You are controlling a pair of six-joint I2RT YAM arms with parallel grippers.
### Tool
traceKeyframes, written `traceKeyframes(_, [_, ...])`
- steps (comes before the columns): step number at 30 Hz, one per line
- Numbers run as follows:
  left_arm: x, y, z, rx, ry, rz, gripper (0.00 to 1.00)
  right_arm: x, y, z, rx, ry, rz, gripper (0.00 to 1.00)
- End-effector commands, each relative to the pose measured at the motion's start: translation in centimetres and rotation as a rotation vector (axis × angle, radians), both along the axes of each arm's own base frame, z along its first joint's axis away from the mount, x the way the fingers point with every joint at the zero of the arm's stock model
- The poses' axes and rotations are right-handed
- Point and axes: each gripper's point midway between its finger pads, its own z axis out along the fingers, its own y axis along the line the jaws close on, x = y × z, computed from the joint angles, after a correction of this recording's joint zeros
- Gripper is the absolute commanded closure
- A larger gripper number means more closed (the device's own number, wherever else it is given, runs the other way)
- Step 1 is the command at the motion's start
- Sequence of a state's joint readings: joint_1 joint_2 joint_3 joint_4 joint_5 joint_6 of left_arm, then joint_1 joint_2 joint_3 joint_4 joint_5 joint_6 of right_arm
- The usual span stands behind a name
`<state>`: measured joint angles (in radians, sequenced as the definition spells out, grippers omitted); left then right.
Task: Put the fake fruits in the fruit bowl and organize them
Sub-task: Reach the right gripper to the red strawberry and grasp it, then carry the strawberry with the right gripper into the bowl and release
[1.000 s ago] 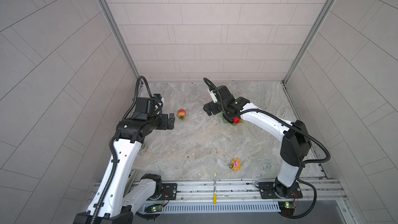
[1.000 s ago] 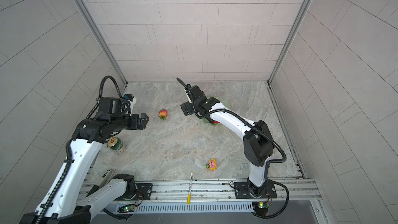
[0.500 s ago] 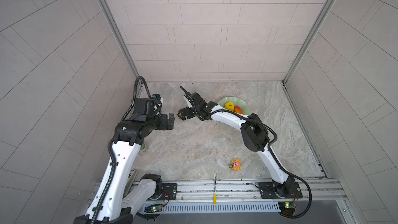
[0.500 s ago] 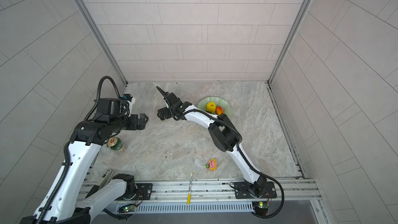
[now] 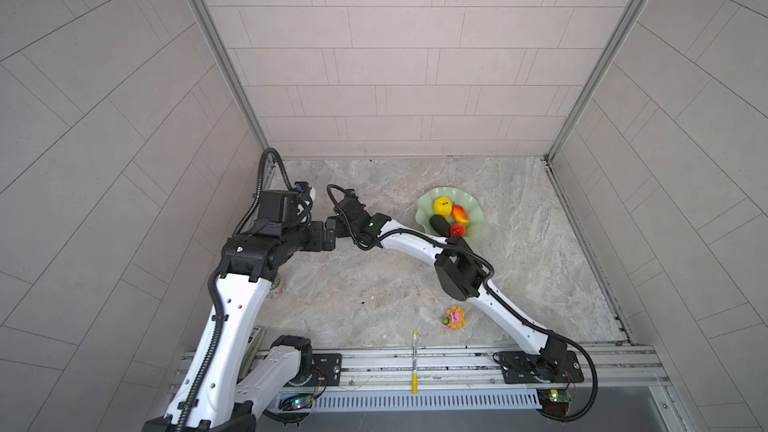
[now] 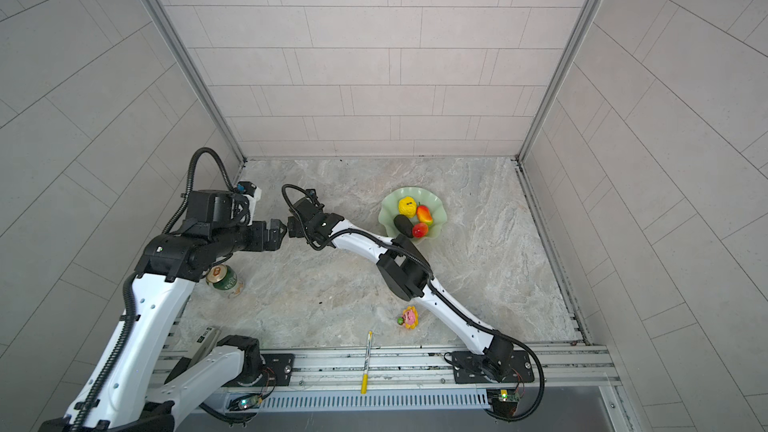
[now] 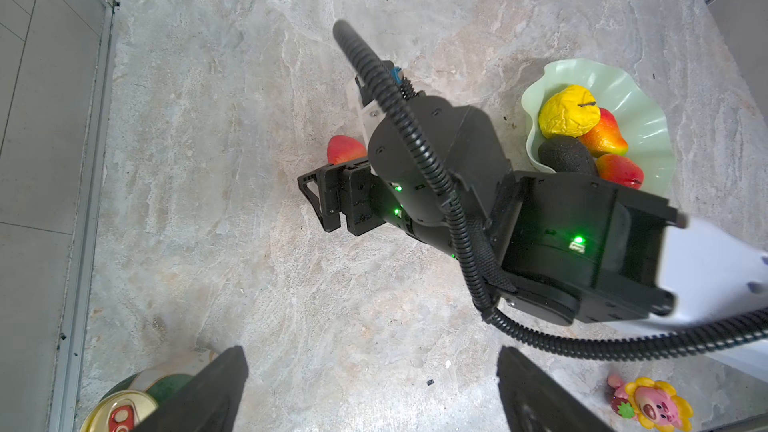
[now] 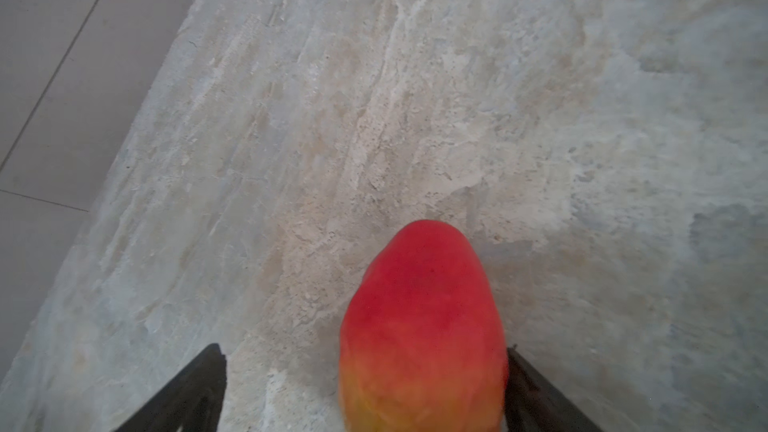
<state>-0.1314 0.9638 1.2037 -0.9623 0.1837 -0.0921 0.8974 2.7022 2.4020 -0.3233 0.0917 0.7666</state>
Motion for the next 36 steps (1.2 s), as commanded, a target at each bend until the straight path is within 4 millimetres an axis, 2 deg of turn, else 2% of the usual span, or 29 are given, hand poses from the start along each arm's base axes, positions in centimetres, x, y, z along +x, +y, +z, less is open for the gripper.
traceKeyframes(1, [-0.3, -0.1, 0.2, 0.006, -0.013, -0.015, 0.0, 1.6, -1.4, -0.5, -0.001, -0.011, -0.117, 0.19])
traceKeyframes(6, [-0.4, -0.1, 0.2, 0.004, -0.017, -0.016, 0.0, 1.6, -1.8, -0.7, -0.029, -0.012, -0.112, 0.31])
traceKeyframes(9, [-0.5, 0.0, 0.3, 0.006, -0.017, -0.016, 0.0, 1.4, -2.1, -0.1, -0.051, -0.012, -0.104, 0.36])
traceKeyframes(10, [-0.6, 0.0, 0.3, 0.009, -0.015, -0.015, 0.0, 1.3, -2.3, 0.3, -0.062, -0.017, -0.096, 0.41])
traceKeyframes(15, [-0.8, 0.2, 0.5, 0.017, -0.02, -0.006, 0.0, 1.0, -2.7, 3.3, -0.111, -0.062, -0.037, 0.63])
traceKeyframes(18, [-0.6, 0.2, 0.5, 0.015, -0.02, -0.007, 0.0, 0.5, -3.4, 5.5, -0.173, -0.097, 0.017, 0.65])
traceKeyframes(23, [-0.6, 0.2, 0.3, 0.019, -0.012, -0.011, 0.0, -0.7, -5.5, 9.1, -0.267, -0.154, 0.09, 0.68])
traceKeyframes(27, [-0.6, 0.2, 0.4, 0.019, -0.015, -0.01, 0.0, -1.6, -9.0, 12.6, -0.314, -0.188, 0.149, 0.69])
traceKeyframes(29, [-0.6, 0.2, 0.4, 0.019, -0.015, -0.01, 0.0, -1.7, -11.4, 14.1, -0.335, -0.195, 0.167, 0.69])
traceKeyframes(31, [-0.6, 0.2, 0.4, 0.019, -0.014, -0.01, 0.0, -1.9, -14.7, 15.5, -0.368, -0.192, 0.169, 0.69])
traceKeyframes(36, [-0.2, -0.1, 0.4, 0.004, -0.016, -0.016, 0.0, -2.3, -21.4, 16.7, -0.469, -0.155, 0.19, 0.68])
